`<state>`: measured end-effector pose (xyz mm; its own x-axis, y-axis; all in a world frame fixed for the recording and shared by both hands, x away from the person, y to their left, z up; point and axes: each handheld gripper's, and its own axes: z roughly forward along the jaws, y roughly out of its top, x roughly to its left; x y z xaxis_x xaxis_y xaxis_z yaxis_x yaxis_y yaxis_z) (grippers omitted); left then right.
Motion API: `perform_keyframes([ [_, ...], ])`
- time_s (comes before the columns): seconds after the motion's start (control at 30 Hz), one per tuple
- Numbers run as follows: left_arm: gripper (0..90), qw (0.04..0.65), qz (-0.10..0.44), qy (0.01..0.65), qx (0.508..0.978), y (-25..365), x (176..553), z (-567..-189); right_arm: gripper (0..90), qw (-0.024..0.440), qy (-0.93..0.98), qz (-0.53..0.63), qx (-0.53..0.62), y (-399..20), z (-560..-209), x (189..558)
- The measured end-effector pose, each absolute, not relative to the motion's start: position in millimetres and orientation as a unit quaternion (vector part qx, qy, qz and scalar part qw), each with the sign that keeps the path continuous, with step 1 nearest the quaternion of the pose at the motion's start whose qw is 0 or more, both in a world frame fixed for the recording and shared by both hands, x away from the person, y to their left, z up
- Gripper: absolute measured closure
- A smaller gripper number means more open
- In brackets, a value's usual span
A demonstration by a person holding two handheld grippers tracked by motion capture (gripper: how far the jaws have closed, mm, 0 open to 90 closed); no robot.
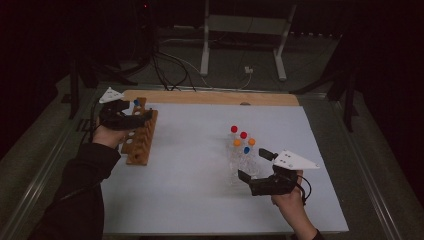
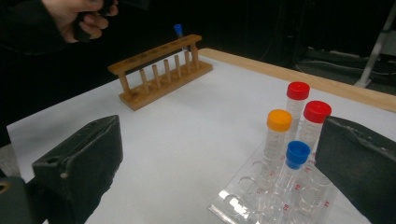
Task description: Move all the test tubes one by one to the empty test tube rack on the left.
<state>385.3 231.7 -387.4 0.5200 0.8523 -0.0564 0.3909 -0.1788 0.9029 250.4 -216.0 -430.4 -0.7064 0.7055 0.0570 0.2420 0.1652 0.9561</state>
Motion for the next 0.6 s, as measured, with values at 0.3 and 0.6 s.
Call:
perform_keyframes([
  [0.3,1.8,0.512,0.206,0.365,0.750,213,339,-397,0.6,0.229,0.740,0.539,0.330,-215,-432,252],
  [0.6,1.8,0.530,0.163,0.311,0.772,186,299,-427,9.3,0.234,0.740,0.519,0.358,-213,-438,258],
])
